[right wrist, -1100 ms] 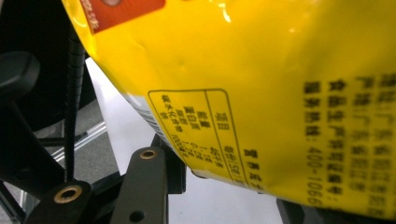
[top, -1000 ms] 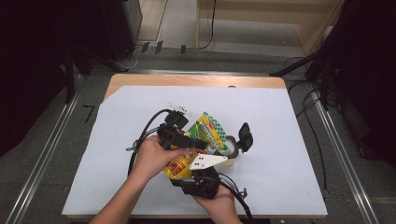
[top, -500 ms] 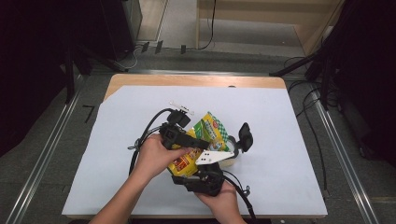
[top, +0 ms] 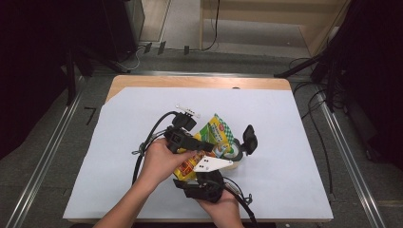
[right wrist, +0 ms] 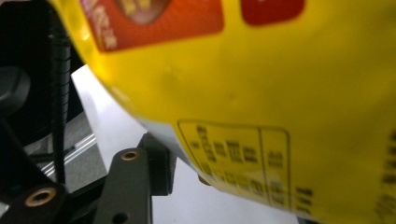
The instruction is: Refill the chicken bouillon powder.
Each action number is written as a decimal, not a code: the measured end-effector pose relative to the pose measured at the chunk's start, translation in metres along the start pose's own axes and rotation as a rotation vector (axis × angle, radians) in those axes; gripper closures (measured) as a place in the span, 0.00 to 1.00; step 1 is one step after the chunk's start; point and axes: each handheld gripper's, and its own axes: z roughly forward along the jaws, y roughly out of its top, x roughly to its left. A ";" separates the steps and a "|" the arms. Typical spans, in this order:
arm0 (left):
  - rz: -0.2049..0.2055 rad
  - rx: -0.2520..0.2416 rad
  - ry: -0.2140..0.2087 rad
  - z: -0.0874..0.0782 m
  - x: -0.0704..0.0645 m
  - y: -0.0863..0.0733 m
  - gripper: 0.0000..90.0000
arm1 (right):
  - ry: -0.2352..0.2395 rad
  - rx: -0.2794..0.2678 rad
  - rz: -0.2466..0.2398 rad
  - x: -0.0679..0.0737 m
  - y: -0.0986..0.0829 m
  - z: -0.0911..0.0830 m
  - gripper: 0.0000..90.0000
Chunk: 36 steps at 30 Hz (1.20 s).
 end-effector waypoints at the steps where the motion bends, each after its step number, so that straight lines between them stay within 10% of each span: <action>1: 0.000 0.001 0.004 0.000 -0.001 0.000 0.86 | -0.013 -0.002 0.009 0.000 0.000 0.001 0.60; 7: -0.007 0.005 0.003 0.001 -0.001 0.001 0.85 | -0.018 0.008 0.015 -0.001 0.001 -0.001 0.69; 20: -0.015 -0.019 -0.056 -0.013 0.003 0.004 0.75 | 0.131 -0.037 0.137 -0.012 0.007 -0.009 0.73; 36: -0.007 0.034 0.025 -0.019 -0.006 0.003 0.89 | 0.119 0.003 0.062 -0.007 0.010 -0.011 0.70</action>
